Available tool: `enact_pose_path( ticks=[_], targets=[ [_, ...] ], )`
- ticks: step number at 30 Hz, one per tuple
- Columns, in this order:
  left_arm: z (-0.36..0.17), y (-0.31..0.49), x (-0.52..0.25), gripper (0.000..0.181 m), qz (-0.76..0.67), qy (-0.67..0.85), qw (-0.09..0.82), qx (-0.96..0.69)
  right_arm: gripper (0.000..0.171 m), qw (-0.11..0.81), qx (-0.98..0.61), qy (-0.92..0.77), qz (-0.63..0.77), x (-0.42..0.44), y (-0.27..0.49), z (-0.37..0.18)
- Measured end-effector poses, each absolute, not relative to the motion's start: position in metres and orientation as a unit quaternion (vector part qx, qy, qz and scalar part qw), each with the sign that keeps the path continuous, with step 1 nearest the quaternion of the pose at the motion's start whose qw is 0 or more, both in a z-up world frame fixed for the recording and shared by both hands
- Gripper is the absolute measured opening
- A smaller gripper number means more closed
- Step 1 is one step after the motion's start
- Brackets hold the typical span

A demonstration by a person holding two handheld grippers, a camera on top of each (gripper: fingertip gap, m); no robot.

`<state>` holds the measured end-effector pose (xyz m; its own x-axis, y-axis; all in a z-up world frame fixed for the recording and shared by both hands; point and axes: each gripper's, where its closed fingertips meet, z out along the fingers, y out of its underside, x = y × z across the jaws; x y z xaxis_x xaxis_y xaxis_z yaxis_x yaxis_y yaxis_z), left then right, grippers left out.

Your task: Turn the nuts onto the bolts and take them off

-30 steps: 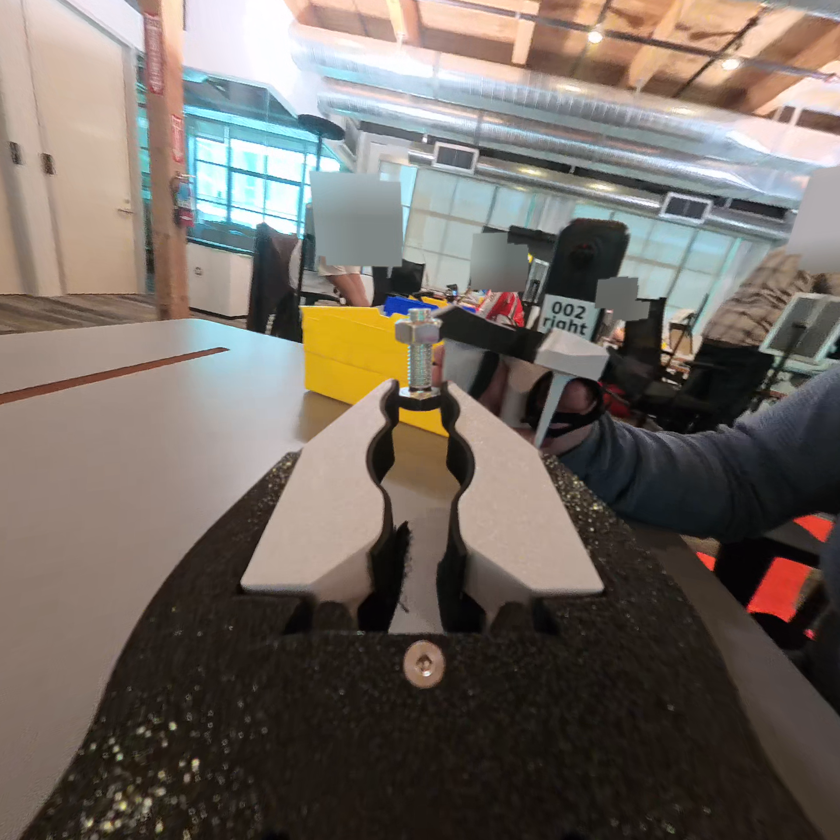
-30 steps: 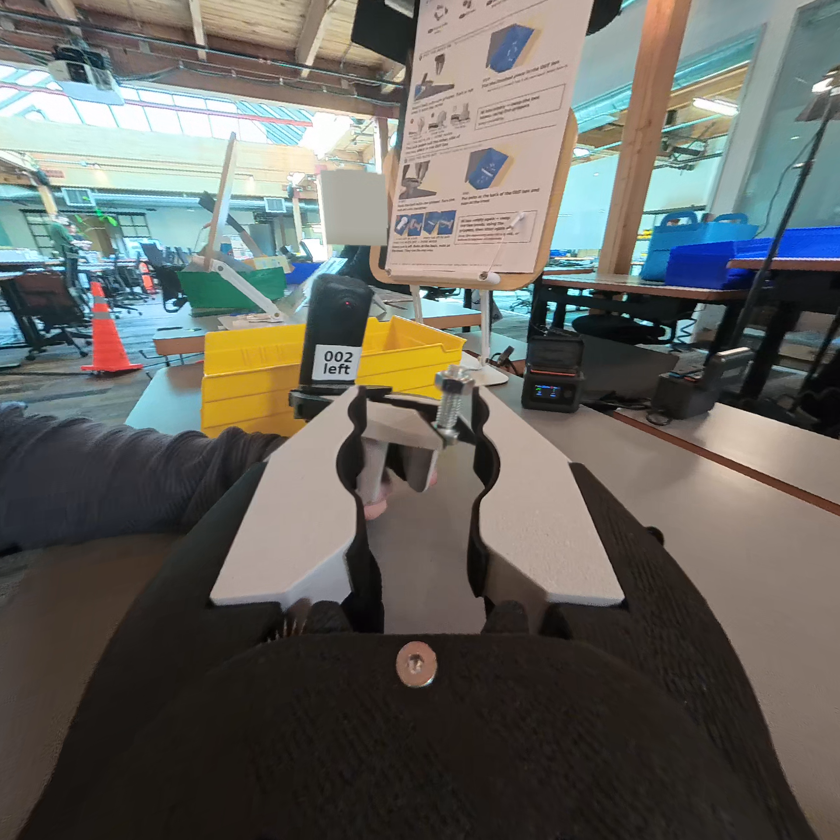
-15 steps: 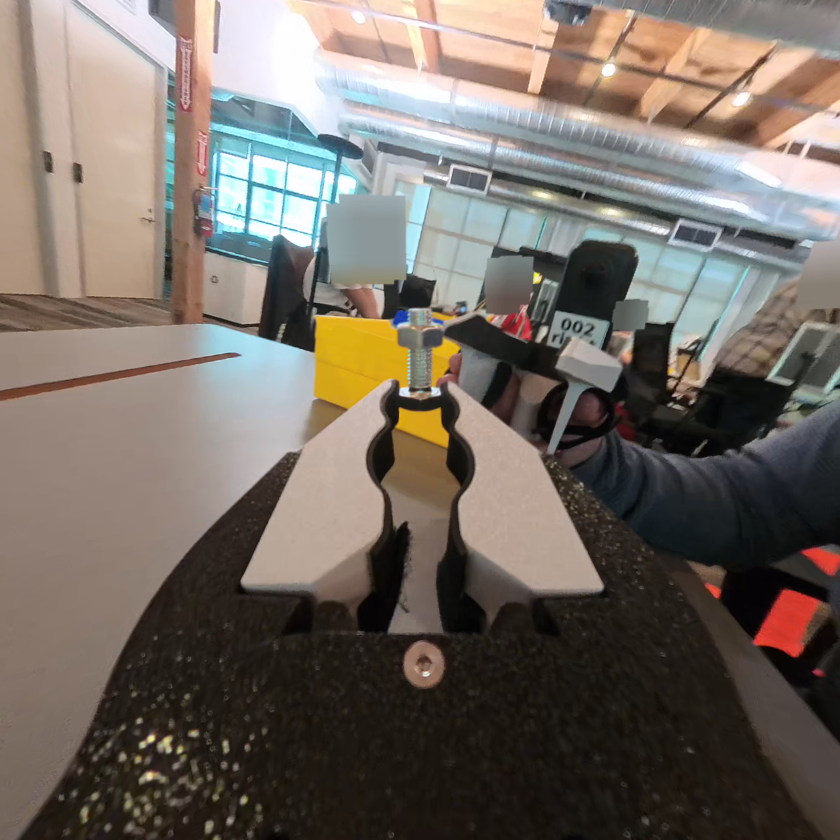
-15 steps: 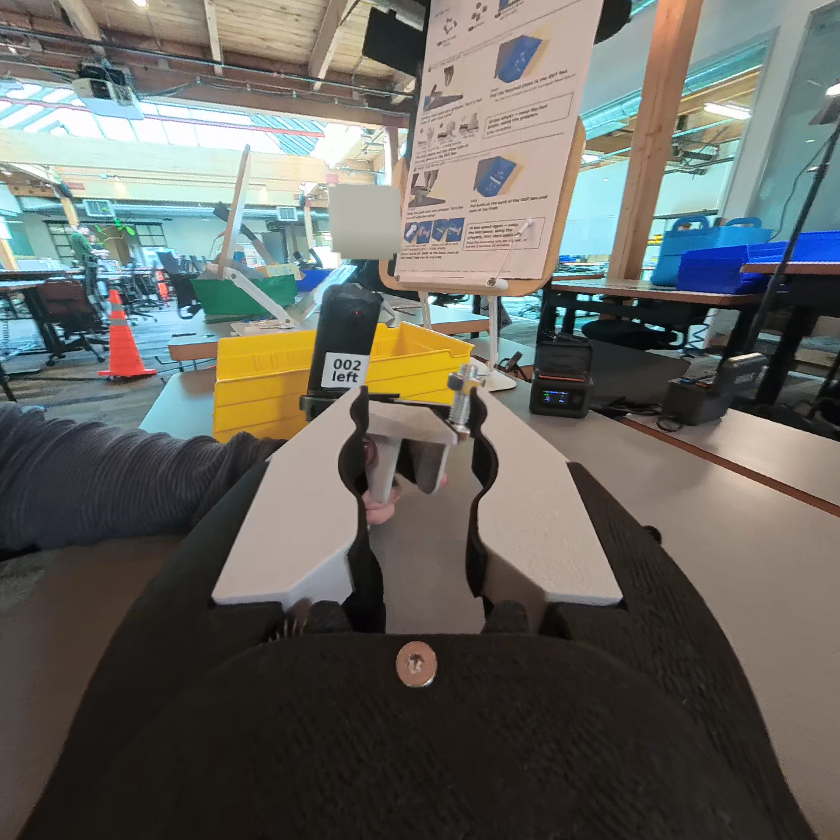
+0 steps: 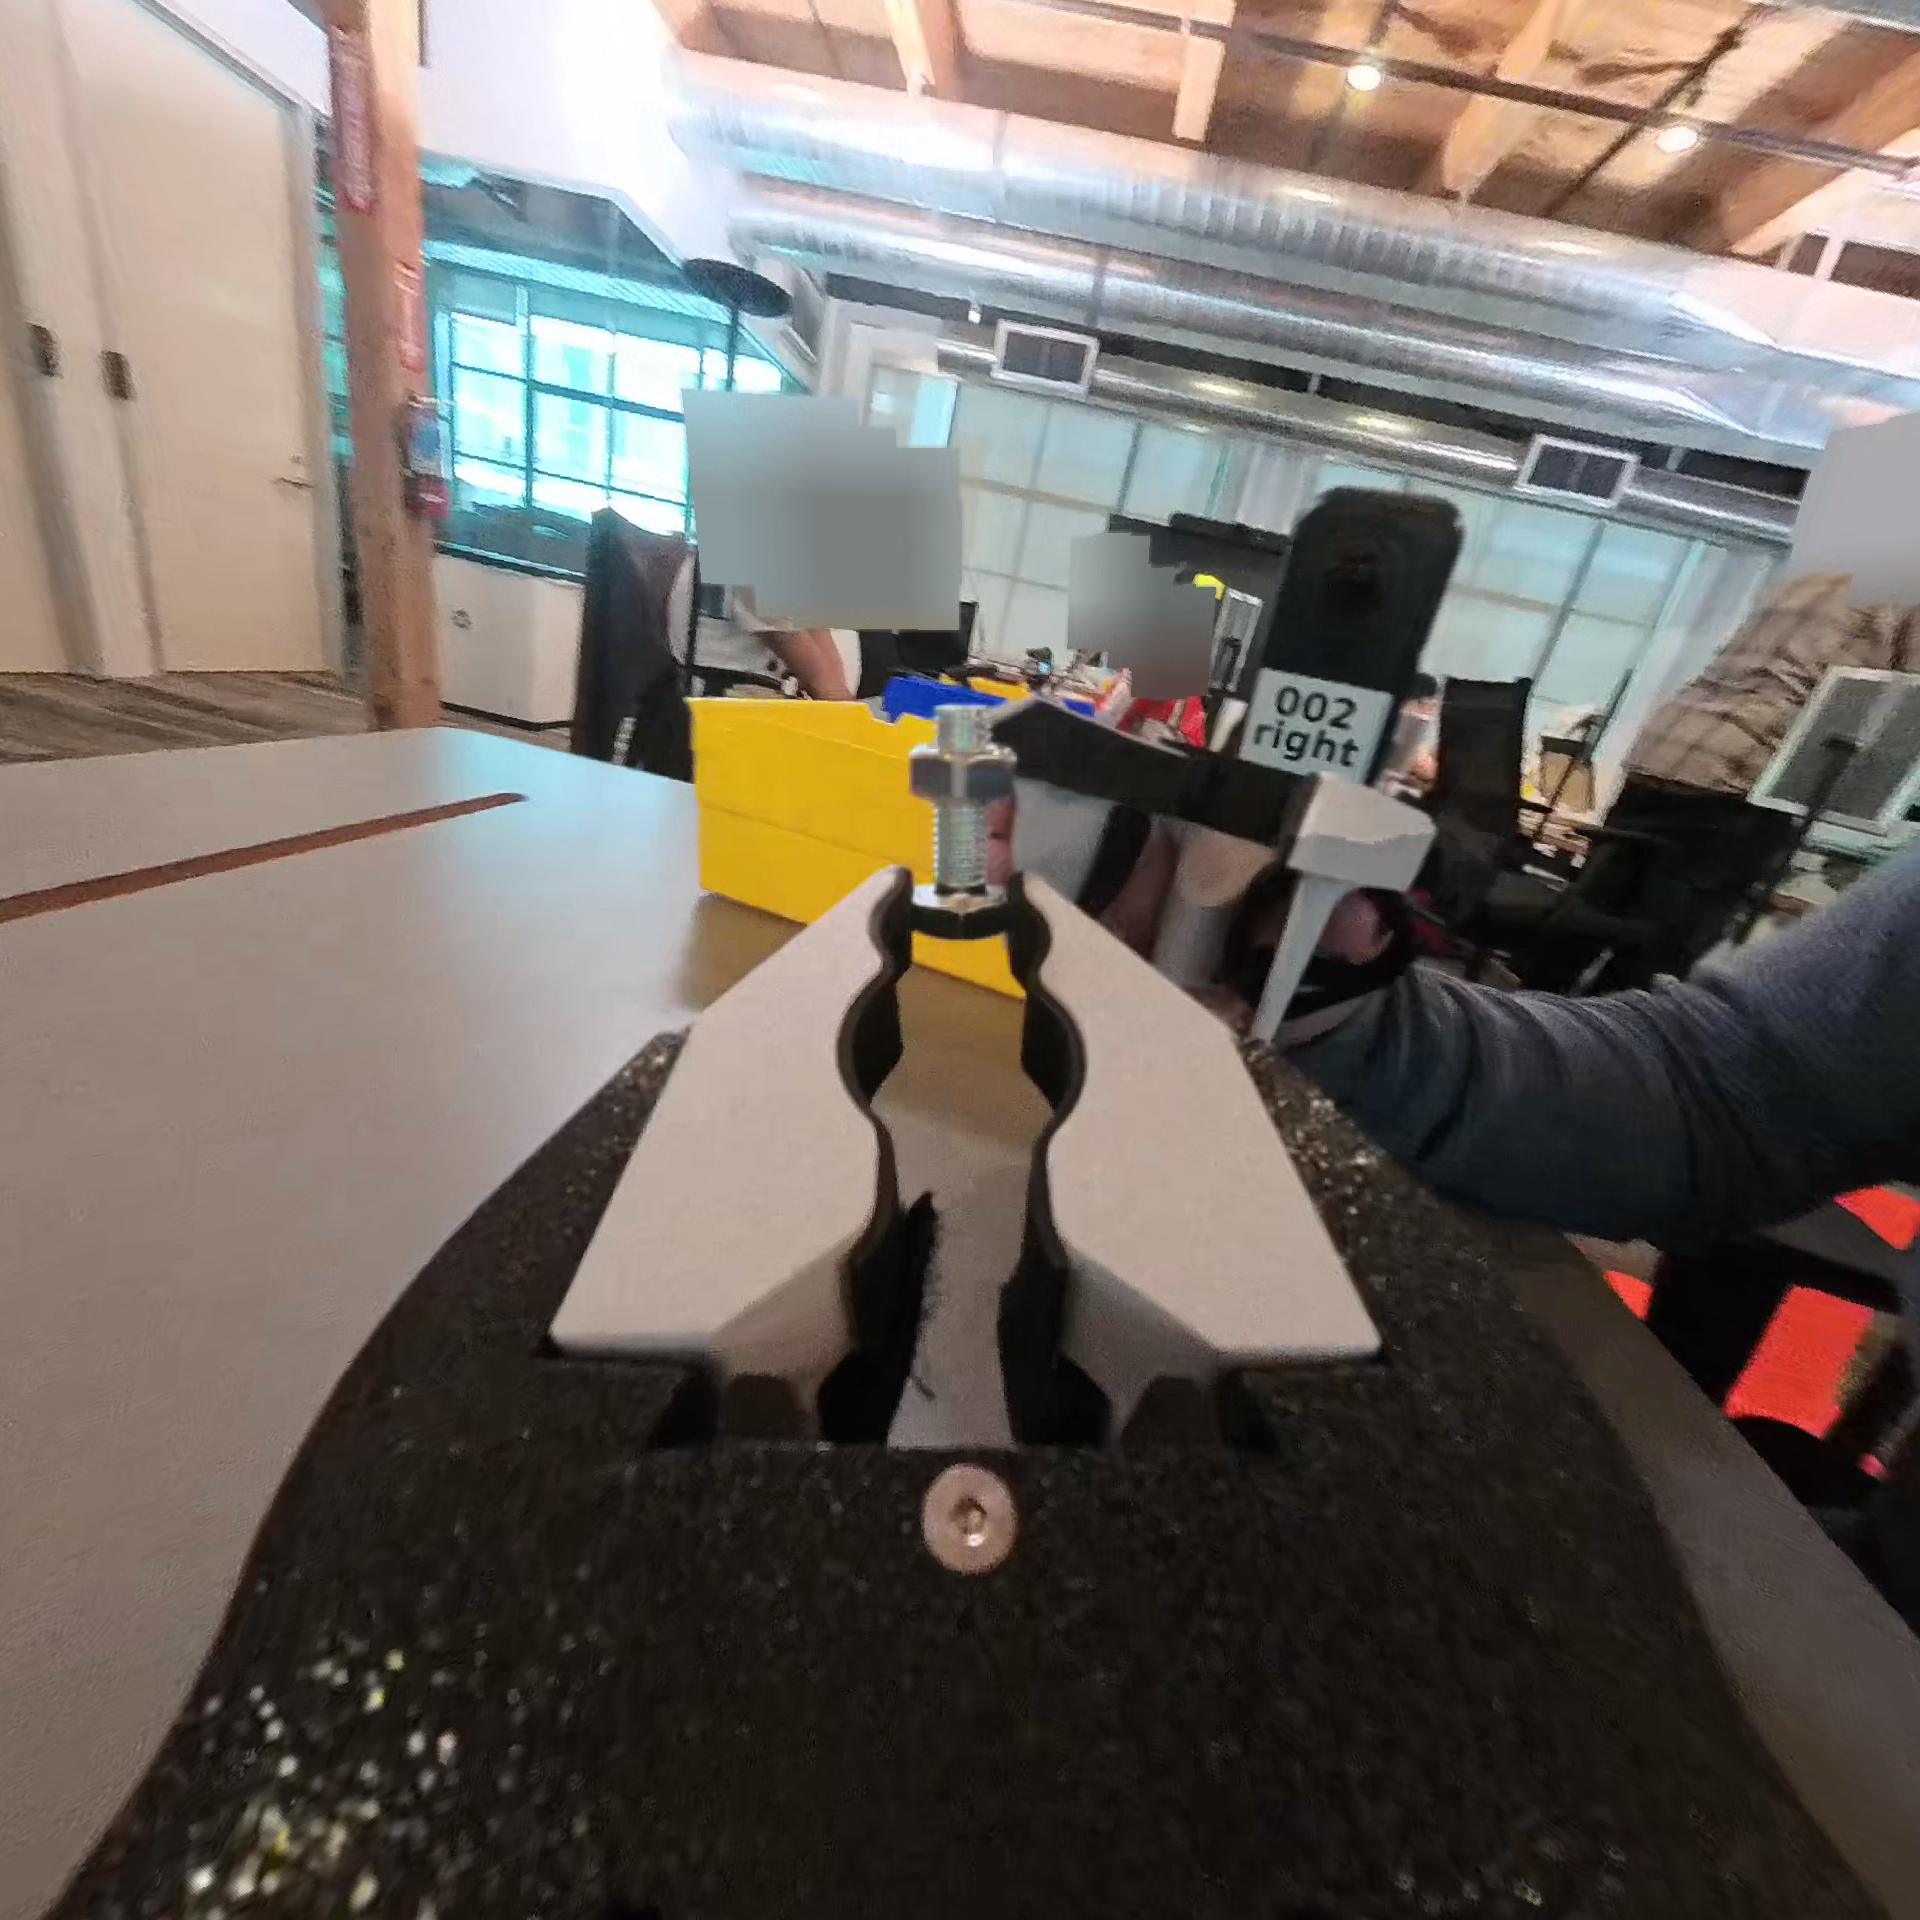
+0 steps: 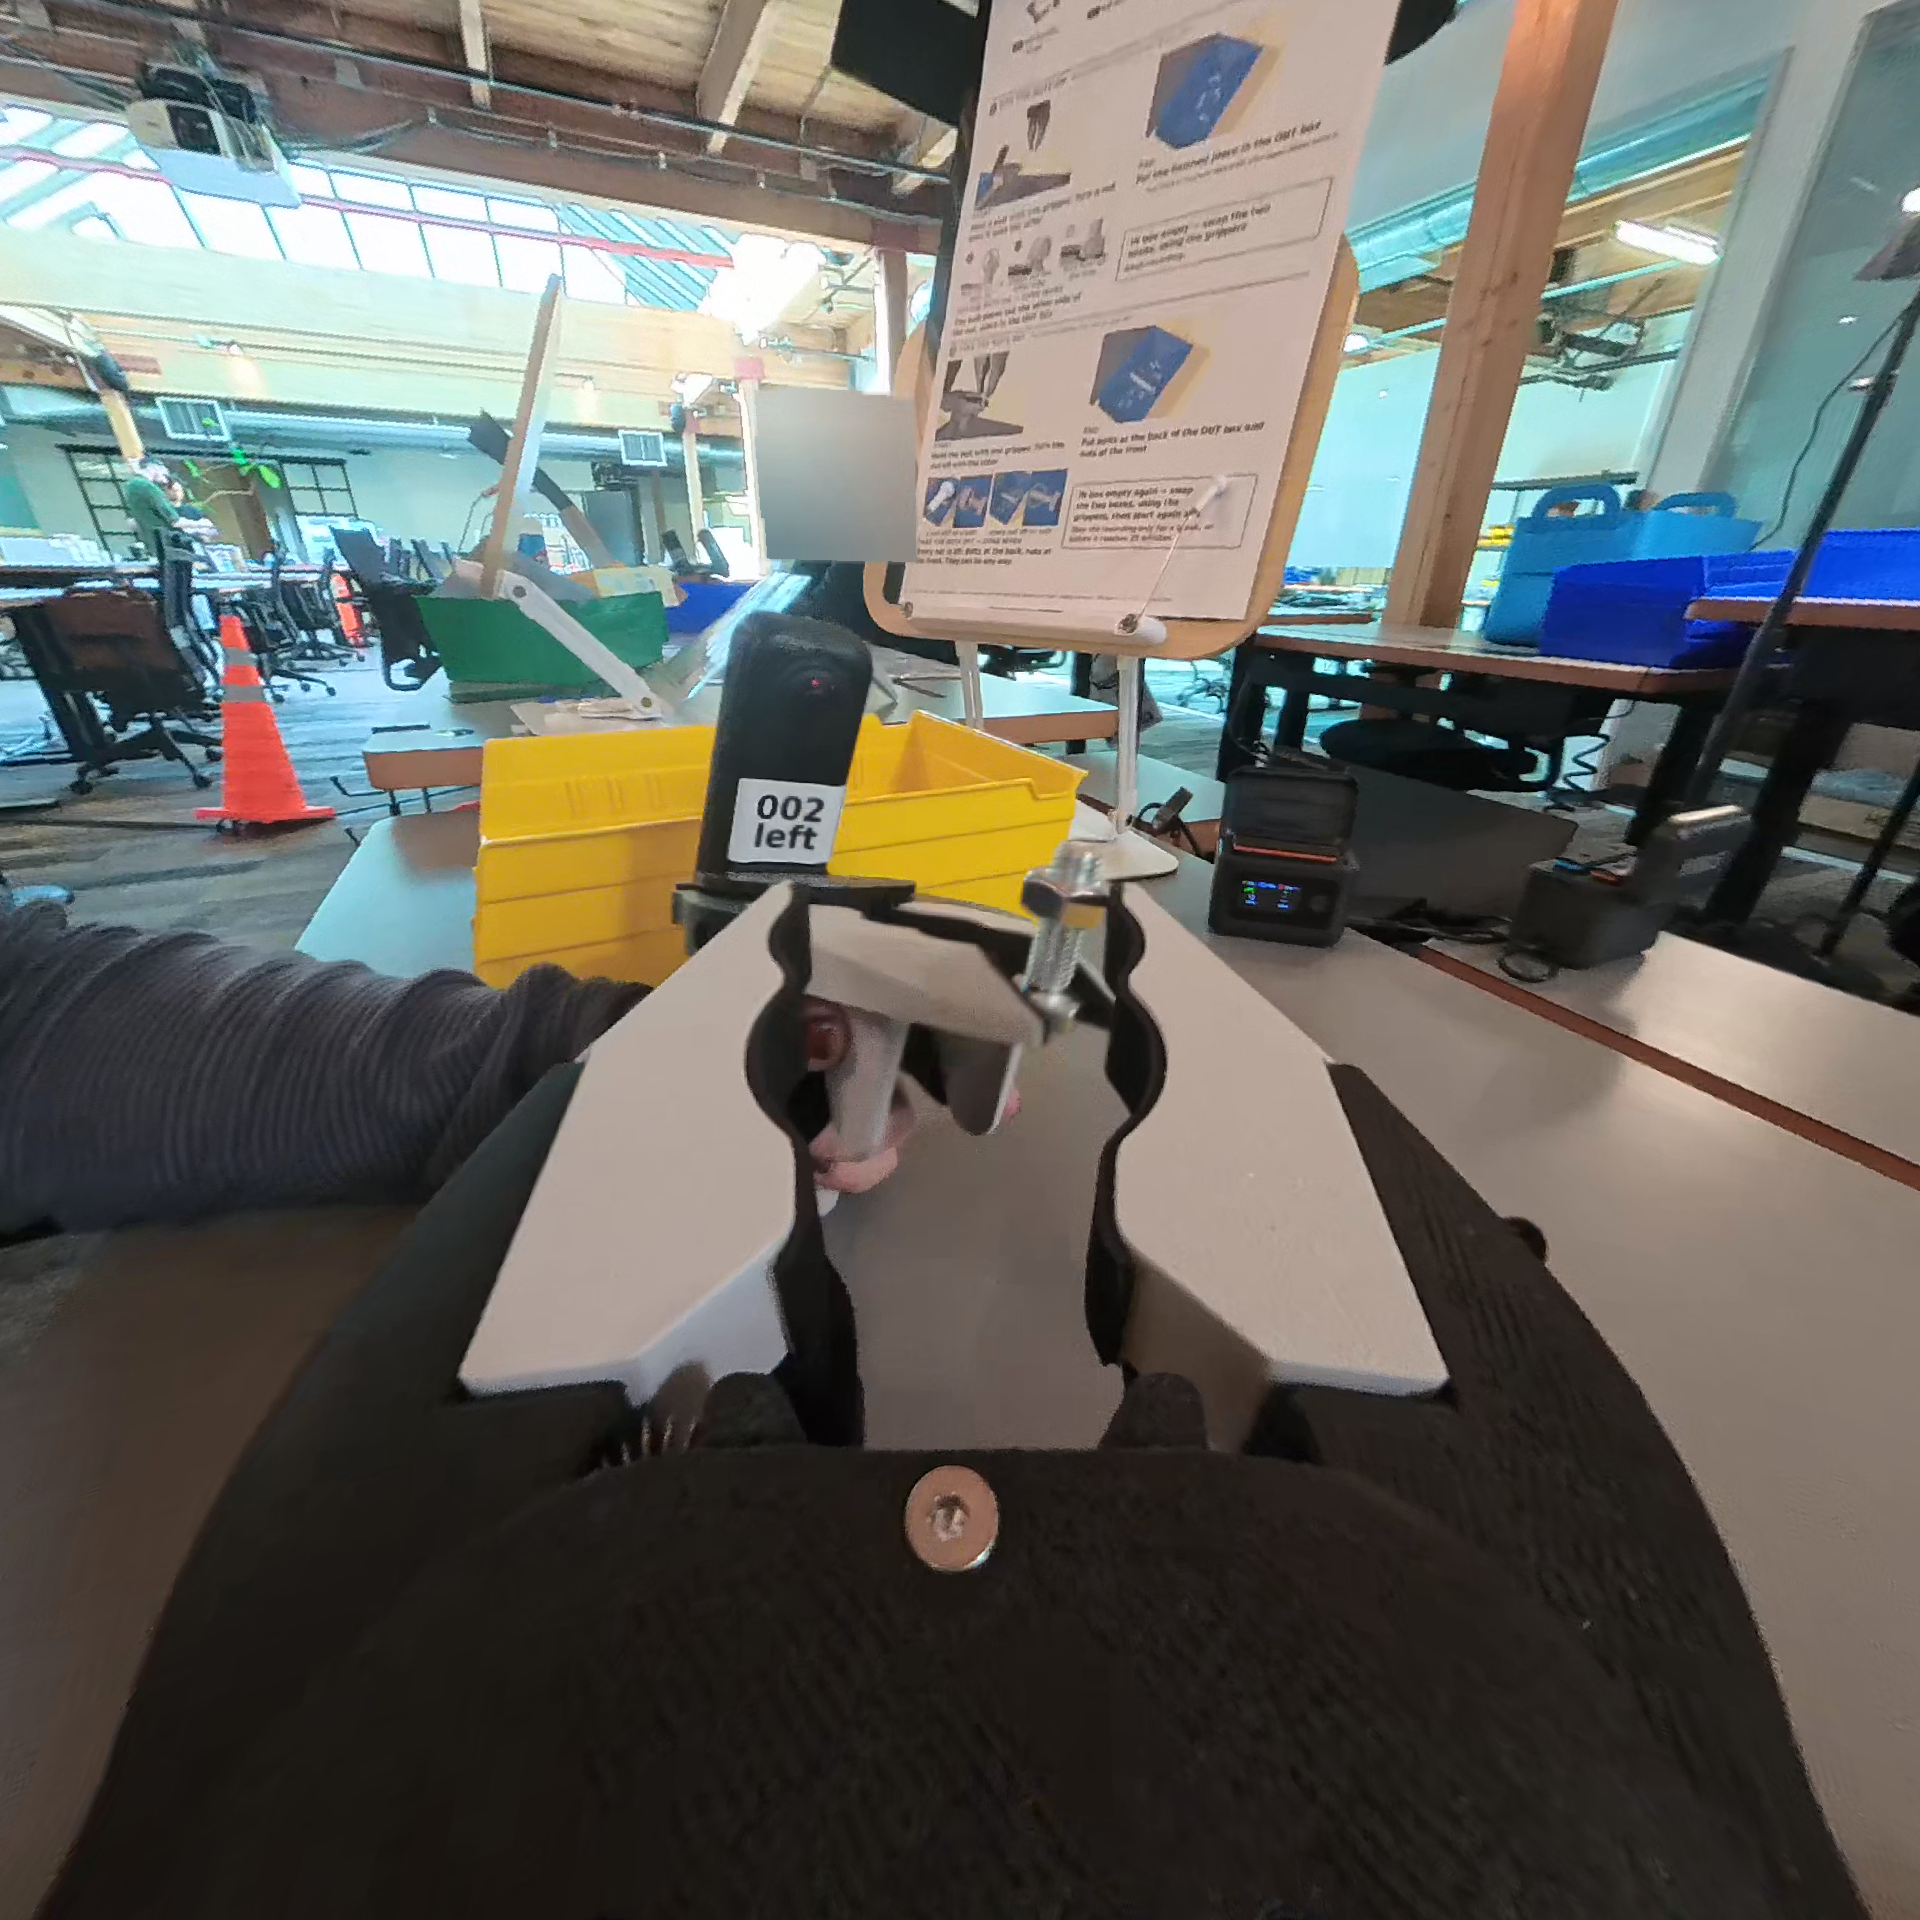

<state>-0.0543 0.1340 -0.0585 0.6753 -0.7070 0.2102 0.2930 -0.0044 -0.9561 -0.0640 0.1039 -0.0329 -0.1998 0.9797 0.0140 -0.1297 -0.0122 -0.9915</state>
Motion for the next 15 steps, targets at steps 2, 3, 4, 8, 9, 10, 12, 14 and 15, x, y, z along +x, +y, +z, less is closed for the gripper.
enact_pose_path(
  ticks=[2,3,4,8,9,10,12,14,15],
  targets=[
    [-0.057,0.138,-0.068,0.016,-0.358,0.143,0.695,-0.607,0.048,0.474,-0.412,-0.509,0.588,-0.061,0.105,-0.03],
    [-0.055,0.137,-0.069,0.016,-0.371,0.139,0.693,-0.603,0.049,0.475,-0.415,-0.506,0.589,-0.061,0.107,-0.03],
    [-0.054,0.136,-0.069,0.016,-0.38,0.141,0.691,-0.599,0.049,0.476,-0.416,-0.507,0.586,-0.062,0.107,-0.031],
    [-0.062,0.12,-0.036,0.016,-0.409,0.23,0.646,-0.602,0.052,0.476,-0.415,-0.513,0.582,-0.064,0.104,-0.033],
    [-0.065,0.116,-0.027,0.016,-0.415,0.25,0.632,-0.605,0.052,0.474,-0.414,-0.516,0.582,-0.064,0.103,-0.034],
    [-0.066,0.114,-0.021,0.016,-0.418,0.261,0.626,-0.604,0.052,0.472,-0.412,-0.518,0.582,-0.064,0.101,-0.034],
    [-0.066,0.115,-0.019,0.016,-0.415,0.259,0.629,-0.604,0.051,0.464,-0.409,-0.525,0.585,-0.065,0.097,-0.035],
    [-0.062,0.122,-0.031,0.016,-0.407,0.225,0.648,-0.604,0.054,0.461,-0.408,-0.527,0.586,-0.065,0.095,-0.036],
    [-0.06,0.127,-0.04,0.016,-0.395,0.2,0.663,-0.604,0.057,0.467,-0.41,-0.521,0.585,-0.065,0.098,-0.034]
  ],
)
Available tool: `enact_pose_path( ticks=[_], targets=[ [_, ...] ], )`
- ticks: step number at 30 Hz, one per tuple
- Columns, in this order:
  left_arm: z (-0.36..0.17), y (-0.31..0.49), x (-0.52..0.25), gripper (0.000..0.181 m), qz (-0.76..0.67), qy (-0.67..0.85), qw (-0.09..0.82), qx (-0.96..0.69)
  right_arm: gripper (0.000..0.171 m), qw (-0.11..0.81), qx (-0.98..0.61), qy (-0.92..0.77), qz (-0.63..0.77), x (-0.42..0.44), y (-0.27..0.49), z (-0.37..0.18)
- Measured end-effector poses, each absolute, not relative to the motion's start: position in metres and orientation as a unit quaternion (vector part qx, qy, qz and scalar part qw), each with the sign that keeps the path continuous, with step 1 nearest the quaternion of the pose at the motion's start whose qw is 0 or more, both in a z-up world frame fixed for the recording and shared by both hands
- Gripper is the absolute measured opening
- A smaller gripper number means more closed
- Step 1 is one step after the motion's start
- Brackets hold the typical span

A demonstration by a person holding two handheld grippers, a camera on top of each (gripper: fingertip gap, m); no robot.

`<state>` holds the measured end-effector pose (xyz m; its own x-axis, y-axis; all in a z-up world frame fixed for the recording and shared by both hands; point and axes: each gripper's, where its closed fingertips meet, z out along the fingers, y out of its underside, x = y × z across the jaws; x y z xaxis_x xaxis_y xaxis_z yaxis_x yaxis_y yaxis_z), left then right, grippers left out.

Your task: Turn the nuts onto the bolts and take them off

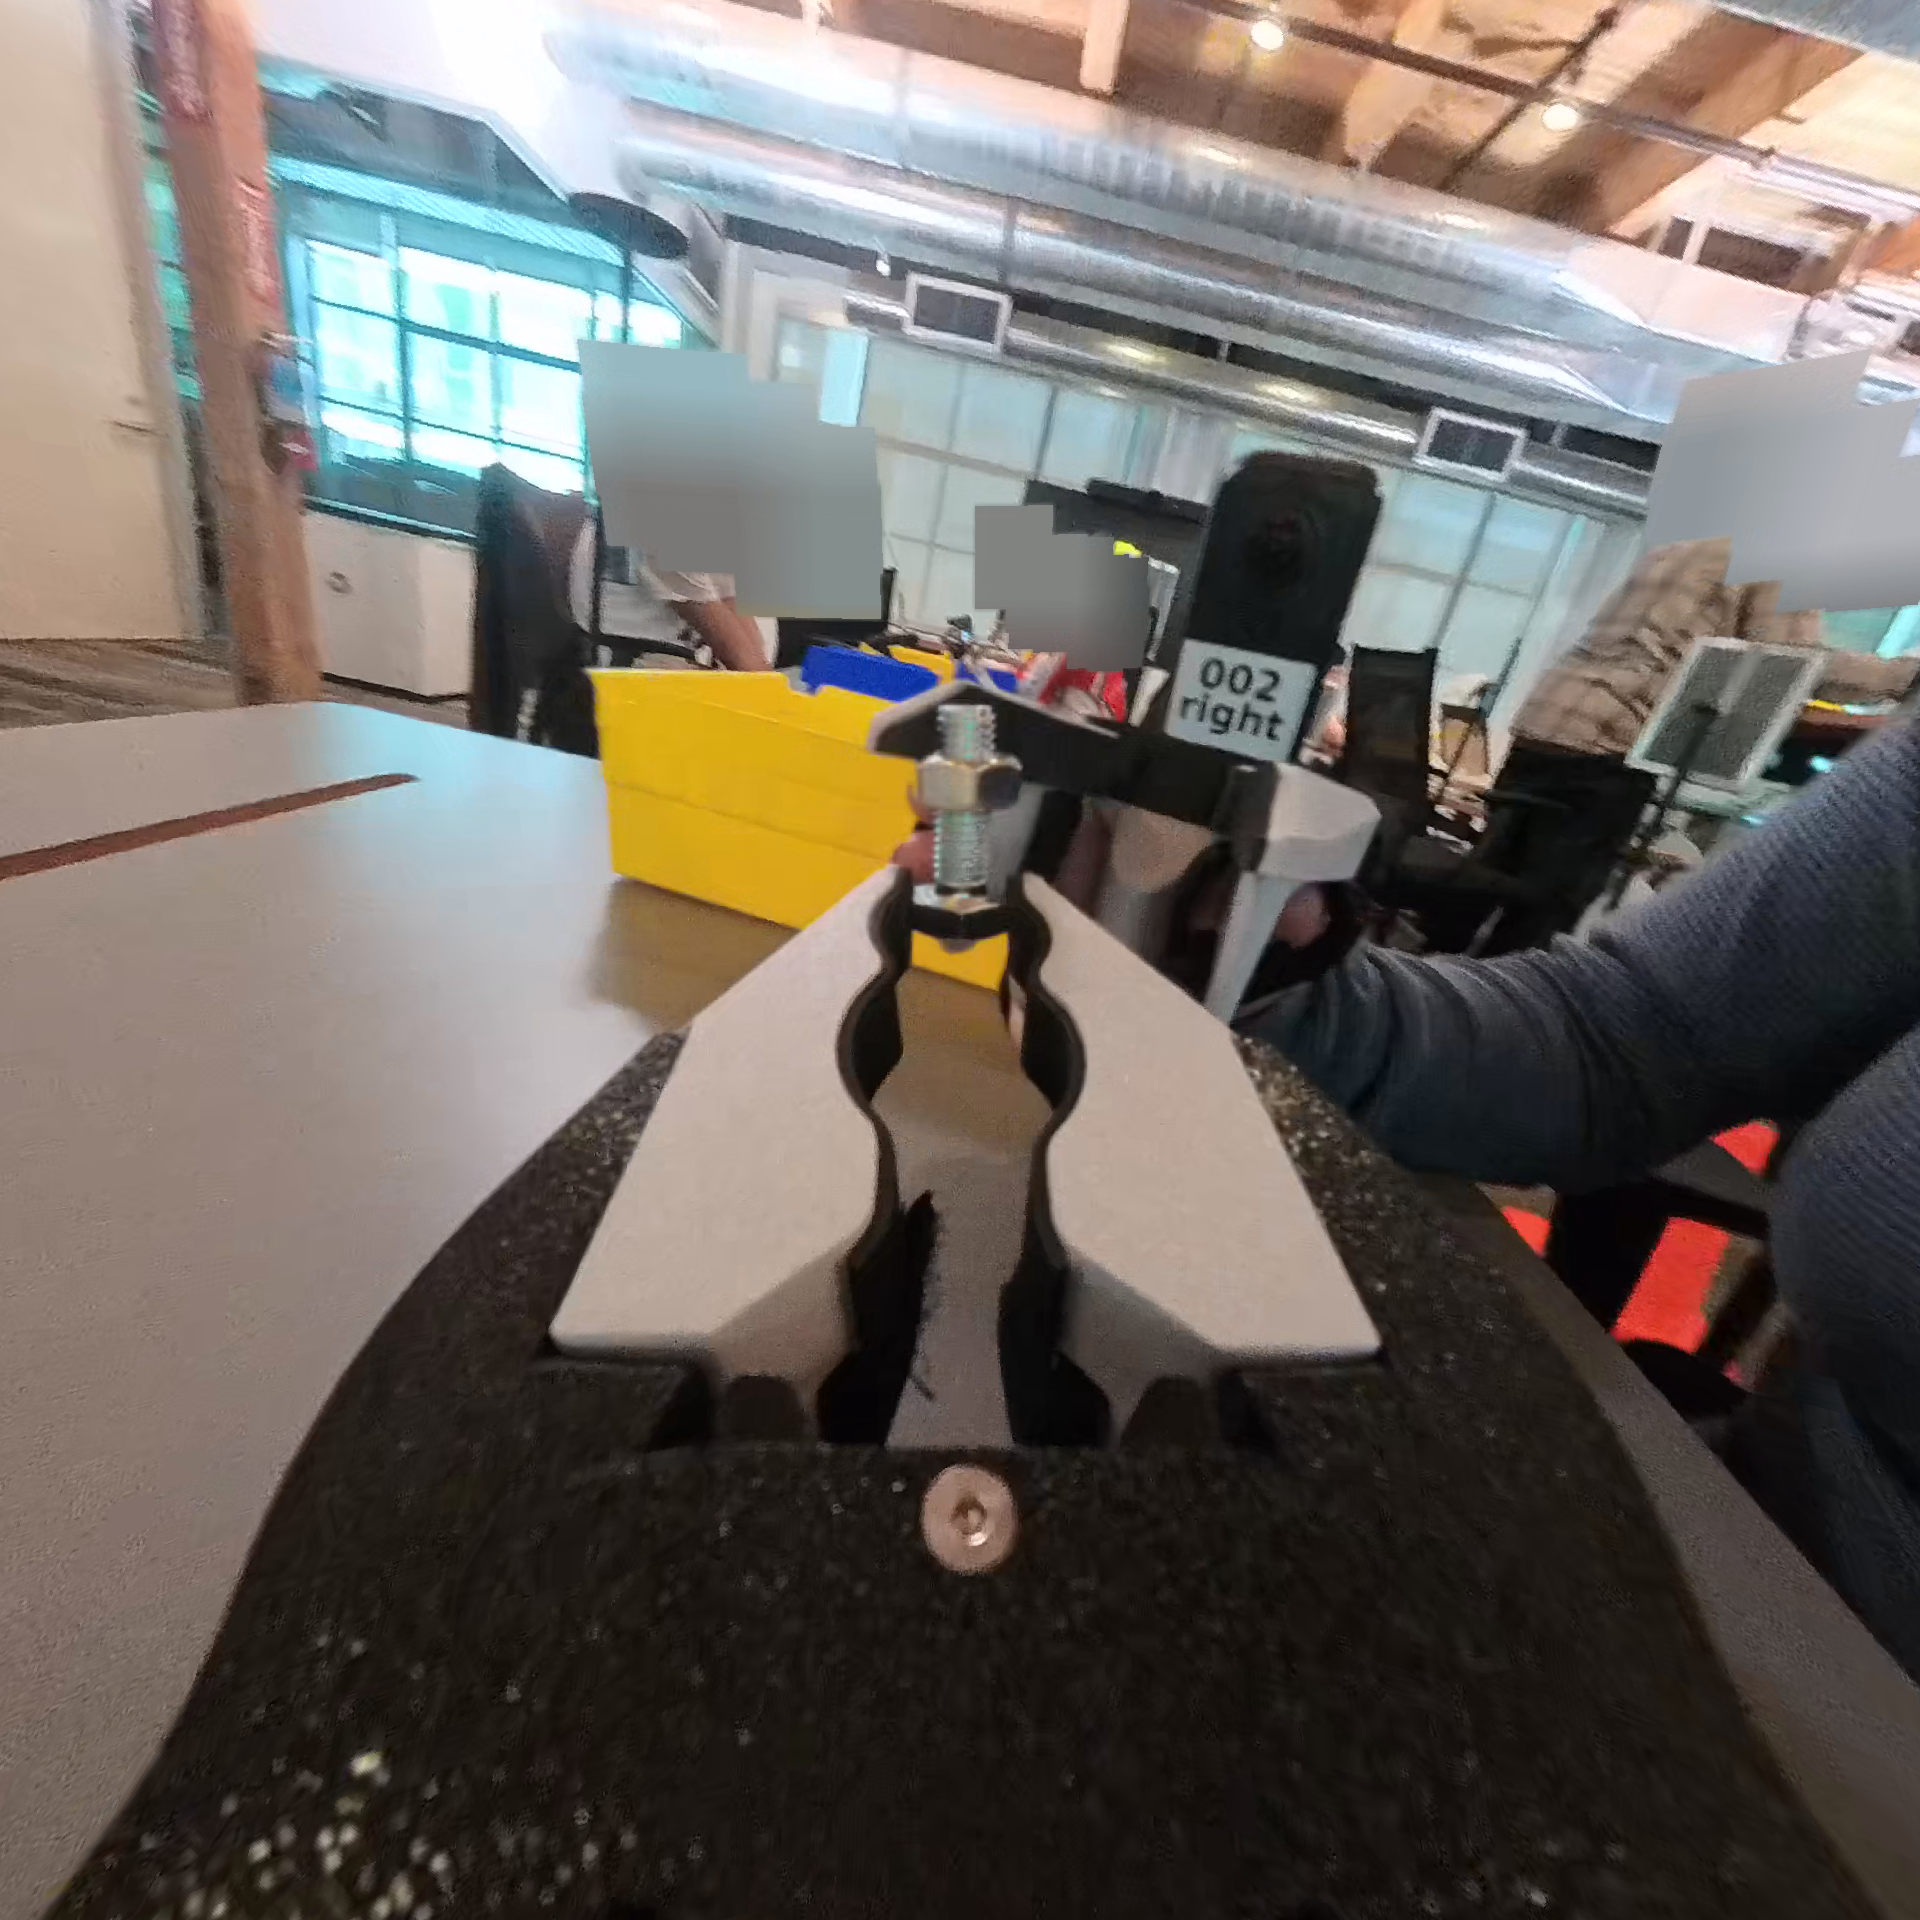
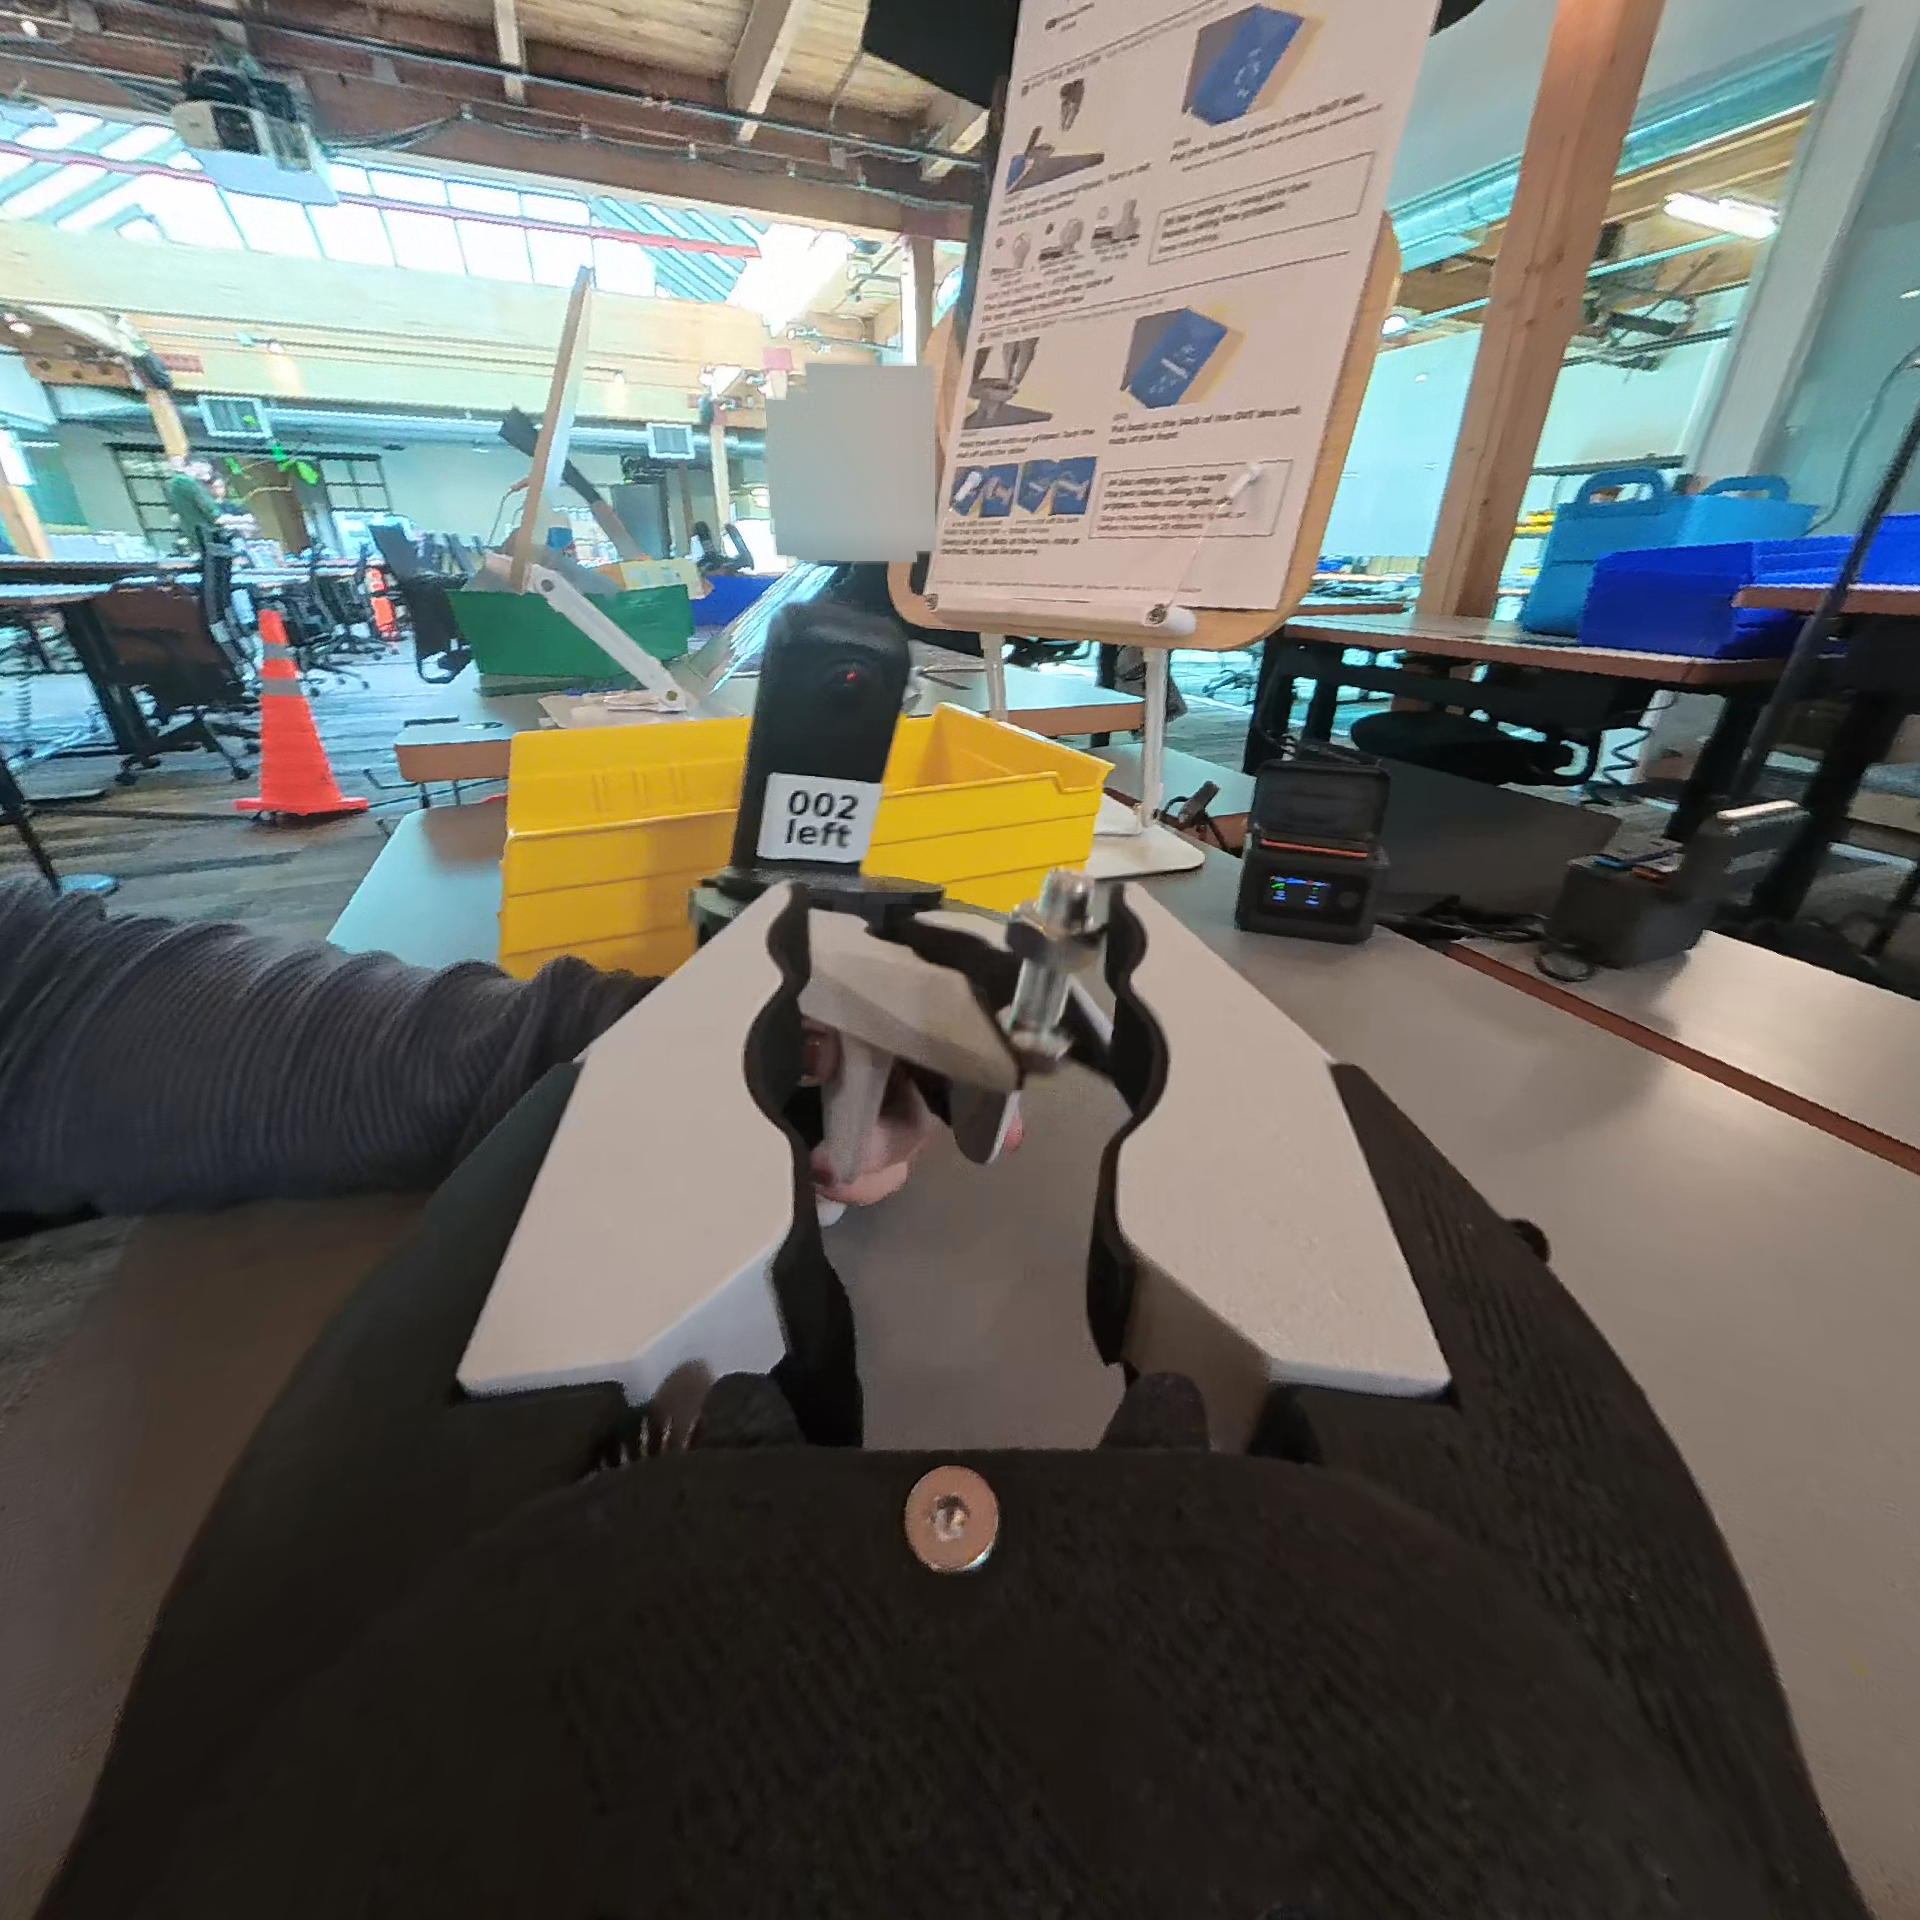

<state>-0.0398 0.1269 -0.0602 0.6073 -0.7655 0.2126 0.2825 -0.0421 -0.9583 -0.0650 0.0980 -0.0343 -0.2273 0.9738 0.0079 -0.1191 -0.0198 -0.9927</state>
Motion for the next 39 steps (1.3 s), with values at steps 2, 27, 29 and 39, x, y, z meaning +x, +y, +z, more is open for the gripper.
enact_pose_path(
  ticks=[2,27,29,39],
  targets=[
    [-0.057,0.136,-0.059,0.016,-0.368,0.152,0.688,-0.607,0.049,0.473,-0.408,-0.513,0.589,-0.062,0.102,-0.03],
    [-0.058,0.124,-0.041,0.016,-0.41,0.202,0.661,-0.595,0.052,0.474,-0.421,-0.512,0.579,-0.065,0.104,-0.036],
    [-0.063,0.119,-0.027,0.016,-0.414,0.237,0.641,-0.601,0.052,0.47,-0.418,-0.516,0.581,-0.067,0.101,-0.037],
    [-0.062,0.129,-0.042,0.016,-0.357,0.209,0.675,-0.61,0.049,0.466,-0.426,-0.503,0.591,-0.063,0.109,-0.033]
  ],
)
